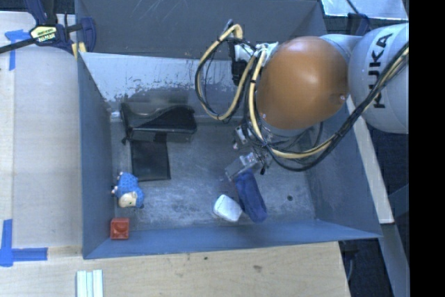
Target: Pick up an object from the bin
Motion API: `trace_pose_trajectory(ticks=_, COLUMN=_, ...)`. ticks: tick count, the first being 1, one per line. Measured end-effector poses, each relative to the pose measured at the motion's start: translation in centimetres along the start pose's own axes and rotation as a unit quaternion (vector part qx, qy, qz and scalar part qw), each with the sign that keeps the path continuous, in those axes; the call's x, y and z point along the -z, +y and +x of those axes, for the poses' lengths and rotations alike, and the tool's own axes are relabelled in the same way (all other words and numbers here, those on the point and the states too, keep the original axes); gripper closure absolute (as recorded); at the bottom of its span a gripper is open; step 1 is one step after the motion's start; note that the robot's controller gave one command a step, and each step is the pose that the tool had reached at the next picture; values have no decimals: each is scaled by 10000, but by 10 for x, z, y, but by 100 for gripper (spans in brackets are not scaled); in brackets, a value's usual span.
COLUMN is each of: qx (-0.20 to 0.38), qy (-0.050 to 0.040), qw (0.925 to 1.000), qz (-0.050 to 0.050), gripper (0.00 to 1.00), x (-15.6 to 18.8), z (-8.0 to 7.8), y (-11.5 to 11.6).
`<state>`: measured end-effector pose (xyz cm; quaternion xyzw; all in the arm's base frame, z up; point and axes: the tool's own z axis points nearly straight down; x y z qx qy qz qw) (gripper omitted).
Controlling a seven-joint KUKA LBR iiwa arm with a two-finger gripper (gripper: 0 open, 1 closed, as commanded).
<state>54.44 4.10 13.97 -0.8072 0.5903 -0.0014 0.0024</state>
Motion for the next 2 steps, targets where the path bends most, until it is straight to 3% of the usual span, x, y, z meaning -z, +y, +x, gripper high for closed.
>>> trace_pose_trajectory(ticks=1, qx=-9, qy=-6, qw=10000, qz=-5, gripper=100, x=7, z=-1, y=-1)
trace_pose_trajectory(ticks=2, qx=-16, qy=1, qw=10000, qz=4, gripper=100, x=57, z=-1, y=-2)
